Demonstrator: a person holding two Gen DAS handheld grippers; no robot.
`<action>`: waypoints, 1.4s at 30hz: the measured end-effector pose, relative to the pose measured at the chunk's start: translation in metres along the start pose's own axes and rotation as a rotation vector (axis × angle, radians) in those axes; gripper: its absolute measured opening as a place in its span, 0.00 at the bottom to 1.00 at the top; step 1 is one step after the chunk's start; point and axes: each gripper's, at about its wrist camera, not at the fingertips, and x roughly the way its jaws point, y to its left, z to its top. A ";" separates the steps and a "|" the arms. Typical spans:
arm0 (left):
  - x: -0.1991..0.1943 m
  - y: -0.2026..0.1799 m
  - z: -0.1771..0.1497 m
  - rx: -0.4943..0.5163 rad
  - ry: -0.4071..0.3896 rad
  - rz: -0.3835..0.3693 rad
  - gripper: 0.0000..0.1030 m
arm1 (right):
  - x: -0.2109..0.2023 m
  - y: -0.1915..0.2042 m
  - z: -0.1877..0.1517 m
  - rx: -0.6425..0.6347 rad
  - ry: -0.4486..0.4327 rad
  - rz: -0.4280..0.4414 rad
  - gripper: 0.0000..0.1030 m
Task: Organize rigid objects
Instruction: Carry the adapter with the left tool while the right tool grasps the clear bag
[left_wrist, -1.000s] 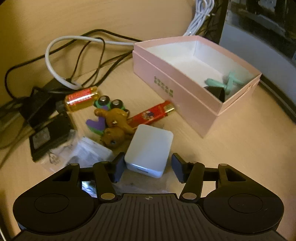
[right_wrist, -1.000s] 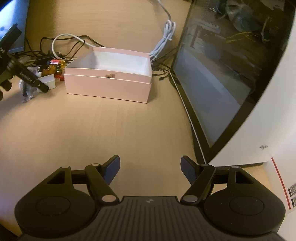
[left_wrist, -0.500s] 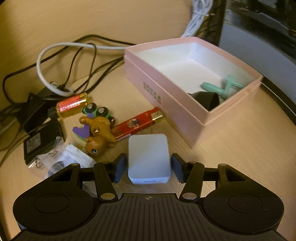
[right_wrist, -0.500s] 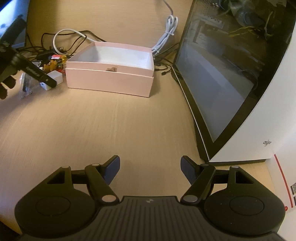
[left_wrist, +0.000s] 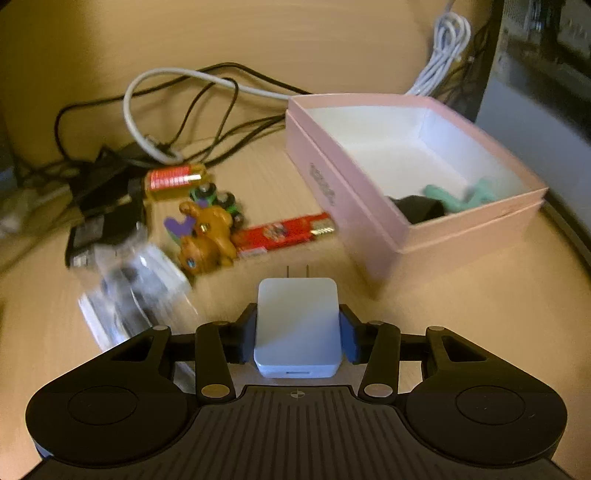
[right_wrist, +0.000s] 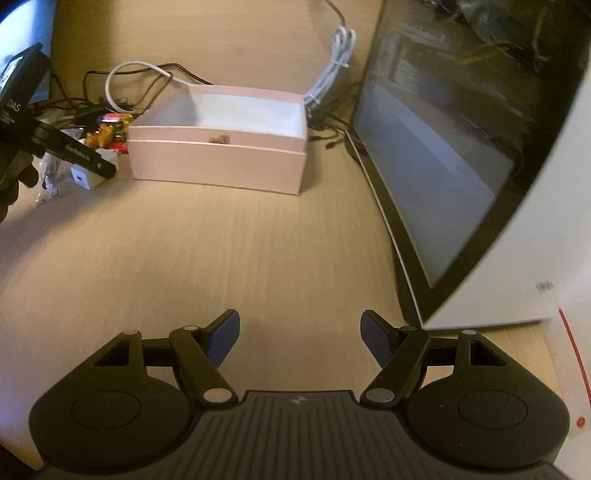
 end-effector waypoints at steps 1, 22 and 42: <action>-0.009 -0.001 -0.005 -0.018 -0.023 -0.015 0.48 | 0.002 0.001 0.002 -0.010 -0.006 0.014 0.71; -0.213 0.069 -0.169 -0.627 -0.223 0.274 0.48 | 0.047 0.184 0.114 -0.350 -0.193 0.491 0.71; -0.179 0.050 -0.154 -0.327 -0.081 0.033 0.48 | 0.031 0.224 0.113 -0.385 -0.063 0.487 0.18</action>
